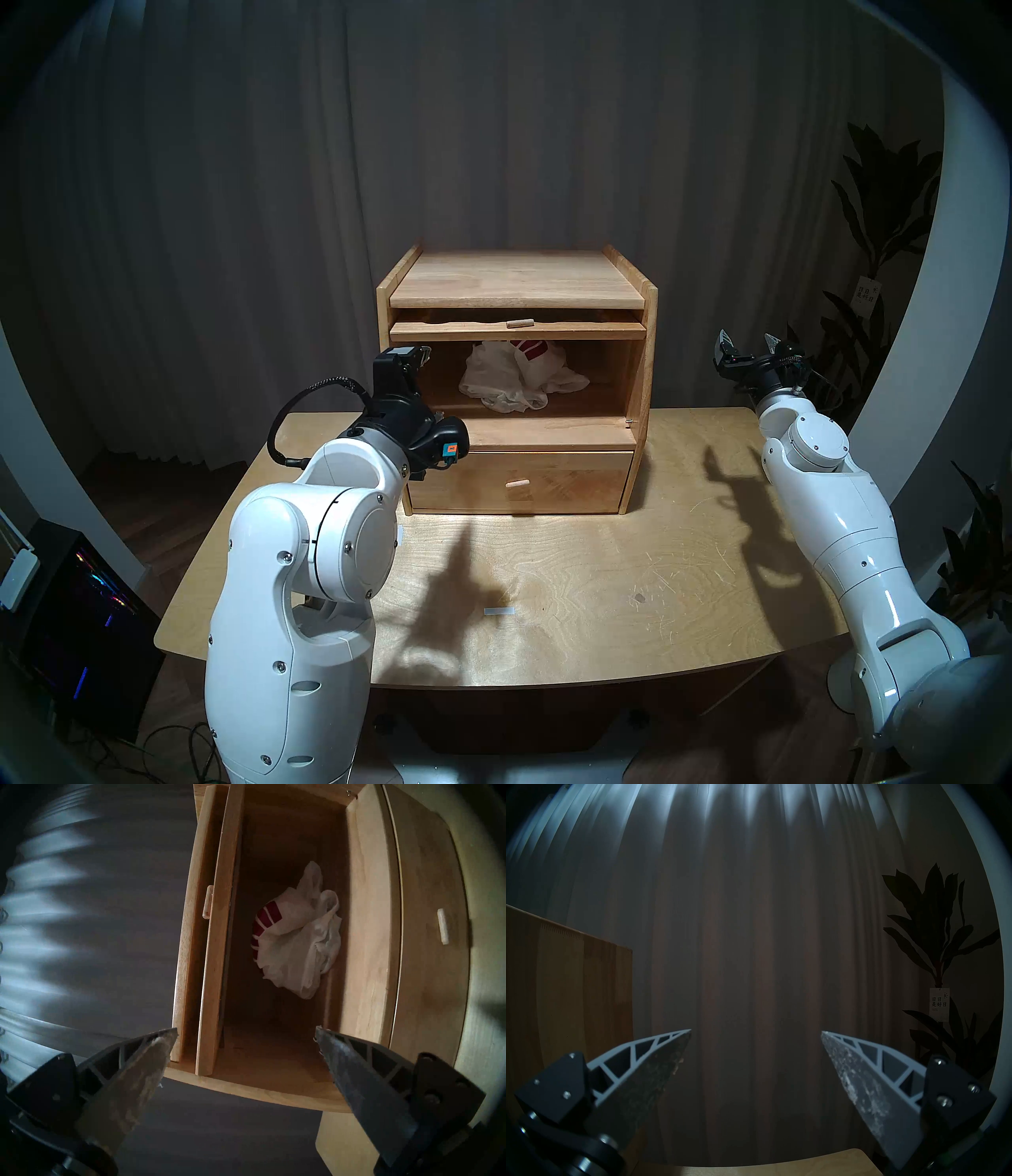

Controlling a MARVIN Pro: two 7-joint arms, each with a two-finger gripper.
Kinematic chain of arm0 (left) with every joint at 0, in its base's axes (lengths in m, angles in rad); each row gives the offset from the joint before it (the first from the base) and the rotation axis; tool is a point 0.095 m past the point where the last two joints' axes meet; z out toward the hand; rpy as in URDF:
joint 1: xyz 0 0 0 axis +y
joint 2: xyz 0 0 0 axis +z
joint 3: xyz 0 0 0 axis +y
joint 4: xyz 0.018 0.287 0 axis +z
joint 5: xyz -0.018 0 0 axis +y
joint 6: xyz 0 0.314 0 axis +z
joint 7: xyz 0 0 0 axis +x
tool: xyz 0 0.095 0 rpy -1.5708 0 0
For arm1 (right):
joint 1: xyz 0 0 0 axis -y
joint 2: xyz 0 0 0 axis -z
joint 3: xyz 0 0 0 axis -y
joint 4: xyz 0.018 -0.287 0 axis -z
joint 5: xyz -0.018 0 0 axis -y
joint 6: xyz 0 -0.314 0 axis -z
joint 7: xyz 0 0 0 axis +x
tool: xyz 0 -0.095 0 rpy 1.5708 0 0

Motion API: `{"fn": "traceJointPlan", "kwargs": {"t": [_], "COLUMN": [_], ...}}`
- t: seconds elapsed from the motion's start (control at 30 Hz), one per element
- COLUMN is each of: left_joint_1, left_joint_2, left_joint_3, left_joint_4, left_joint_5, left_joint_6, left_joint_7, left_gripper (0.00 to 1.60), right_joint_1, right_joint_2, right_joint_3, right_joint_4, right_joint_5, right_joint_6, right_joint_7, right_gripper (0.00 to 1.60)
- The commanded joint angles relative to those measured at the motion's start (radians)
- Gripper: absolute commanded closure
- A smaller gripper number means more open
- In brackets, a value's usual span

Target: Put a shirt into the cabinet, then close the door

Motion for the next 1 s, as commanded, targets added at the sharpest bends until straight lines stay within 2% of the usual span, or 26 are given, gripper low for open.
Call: {"fn": "traceJointPlan", "kwargs": {"t": [0.0,0.27,0.3,0.4,0.5,0.7,0.87,0.97], "left_joint_1": [-0.061,-0.071,-0.066,-0.049,-0.052,-0.063,-0.117,-0.166], "left_joint_2": [-0.007,-0.008,-0.008,0.004,0.004,0.009,0.001,-0.015], "left_joint_3": [0.009,0.012,0.008,0.039,0.059,0.104,0.118,0.108], "left_joint_4": [-0.030,-0.030,-0.028,-0.015,-0.001,0.071,0.147,0.187], "left_joint_5": [0.000,0.005,-0.020,0.022,0.043,0.090,0.112,0.110], "left_joint_6": [0.042,0.054,0.043,0.033,0.029,0.044,0.085,0.106], "left_joint_7": [-0.046,-0.070,-0.040,0.036,0.057,0.173,0.212,0.204], "left_gripper": [0.00,0.00,0.00,0.00,0.00,0.00,0.00,0.00], "right_joint_1": [0.016,0.016,0.016,0.016,0.016,0.016,0.016,0.016], "right_joint_2": [0.002,0.002,0.002,0.002,0.002,0.002,0.002,0.002], "right_joint_3": [0.006,0.006,0.006,0.006,0.006,0.006,0.006,0.006], "right_joint_4": [-0.019,-0.018,-0.018,-0.018,-0.018,-0.018,-0.018,-0.018], "right_joint_5": [-0.002,-0.002,-0.002,-0.002,-0.002,-0.002,-0.002,-0.002], "right_joint_6": [-0.015,-0.016,-0.016,-0.016,-0.016,-0.016,-0.016,-0.016], "right_joint_7": [0.000,0.000,0.000,0.000,0.000,0.000,0.000,0.000], "right_gripper": [0.00,0.00,0.00,0.00,0.00,0.00,0.00,0.00]}}
